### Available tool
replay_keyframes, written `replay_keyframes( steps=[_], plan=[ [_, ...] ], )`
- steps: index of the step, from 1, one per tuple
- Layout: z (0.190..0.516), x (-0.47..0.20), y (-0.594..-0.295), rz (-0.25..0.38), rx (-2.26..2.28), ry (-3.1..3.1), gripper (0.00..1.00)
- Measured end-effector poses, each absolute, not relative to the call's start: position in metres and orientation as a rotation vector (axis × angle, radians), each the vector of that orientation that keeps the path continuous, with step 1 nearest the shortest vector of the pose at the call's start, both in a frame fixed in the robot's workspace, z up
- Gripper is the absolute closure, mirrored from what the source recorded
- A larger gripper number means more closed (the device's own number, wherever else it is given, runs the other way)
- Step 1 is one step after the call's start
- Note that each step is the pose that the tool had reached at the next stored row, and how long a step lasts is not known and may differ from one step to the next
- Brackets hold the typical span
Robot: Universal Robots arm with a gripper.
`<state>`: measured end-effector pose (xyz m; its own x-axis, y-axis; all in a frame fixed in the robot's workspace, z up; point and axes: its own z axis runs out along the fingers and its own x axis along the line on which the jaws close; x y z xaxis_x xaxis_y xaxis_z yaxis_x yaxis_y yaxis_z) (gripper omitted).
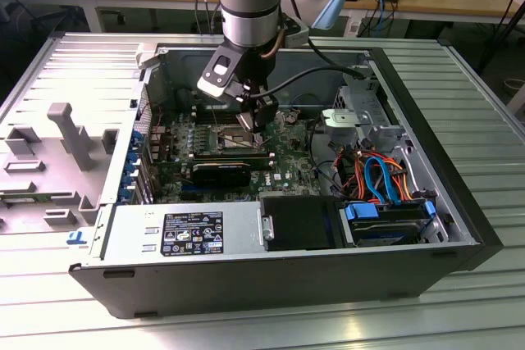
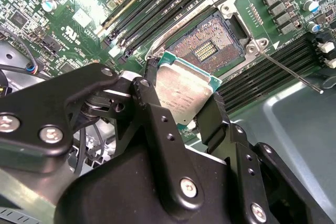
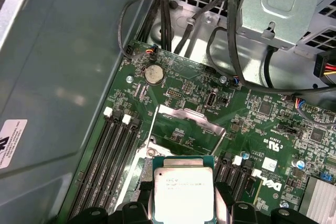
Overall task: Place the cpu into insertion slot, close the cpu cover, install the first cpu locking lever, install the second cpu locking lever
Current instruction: 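Place the cpu into insertion slot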
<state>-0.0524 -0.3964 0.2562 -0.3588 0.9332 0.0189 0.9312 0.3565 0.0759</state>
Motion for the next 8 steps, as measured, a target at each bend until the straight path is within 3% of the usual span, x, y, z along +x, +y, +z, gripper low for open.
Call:
replay_keyframes(
  steps=[8],
  plan=[
    [0.2562,-0.0524,-0.3964,0.114,1.783,2.55,0.45]
  ],
)
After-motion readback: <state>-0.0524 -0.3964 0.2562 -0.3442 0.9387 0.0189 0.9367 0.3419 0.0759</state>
